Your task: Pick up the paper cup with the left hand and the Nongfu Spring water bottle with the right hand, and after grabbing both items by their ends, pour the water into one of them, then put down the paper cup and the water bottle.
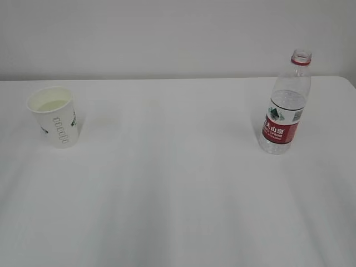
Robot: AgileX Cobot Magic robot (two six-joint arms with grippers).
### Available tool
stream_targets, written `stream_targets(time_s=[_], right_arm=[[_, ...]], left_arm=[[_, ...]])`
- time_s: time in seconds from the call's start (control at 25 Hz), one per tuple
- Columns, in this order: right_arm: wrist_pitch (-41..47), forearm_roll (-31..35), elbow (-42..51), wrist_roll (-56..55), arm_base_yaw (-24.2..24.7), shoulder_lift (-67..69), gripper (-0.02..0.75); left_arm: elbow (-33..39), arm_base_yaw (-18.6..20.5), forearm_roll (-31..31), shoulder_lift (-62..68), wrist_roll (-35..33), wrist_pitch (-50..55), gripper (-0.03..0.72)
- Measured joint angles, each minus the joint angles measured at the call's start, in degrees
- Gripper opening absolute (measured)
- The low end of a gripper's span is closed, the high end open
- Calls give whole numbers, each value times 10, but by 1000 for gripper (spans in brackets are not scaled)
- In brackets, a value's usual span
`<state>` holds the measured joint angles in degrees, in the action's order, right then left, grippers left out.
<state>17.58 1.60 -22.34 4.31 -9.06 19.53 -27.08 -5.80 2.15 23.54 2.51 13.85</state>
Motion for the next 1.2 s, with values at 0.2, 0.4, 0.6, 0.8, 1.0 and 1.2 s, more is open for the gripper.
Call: stream_targets(time_s=[0.2,0.4,0.6,0.8,1.0,1.2], right_arm=[[70,-6,-34,0,0,-27,593],[128,-6,-53,0,0,-48,593],[194,-9,-60,0,0,-78,593],[252,-10,-61,0,0,-116,594],[309,-10,-61,0,0,-138,593],[365,-11,-61,-1,0,-144,593]], left_arm=[[-11,0,-1,-44,0,68,629],[-11,0,-7,-83,0,129,624],[-19,0,-10,-109,0,193,620],[-51,0,-15,-116,0,268,613],[-62,0,-17,-117,-5,339,600],[-62,0,-21,-117,-16,389,594]])
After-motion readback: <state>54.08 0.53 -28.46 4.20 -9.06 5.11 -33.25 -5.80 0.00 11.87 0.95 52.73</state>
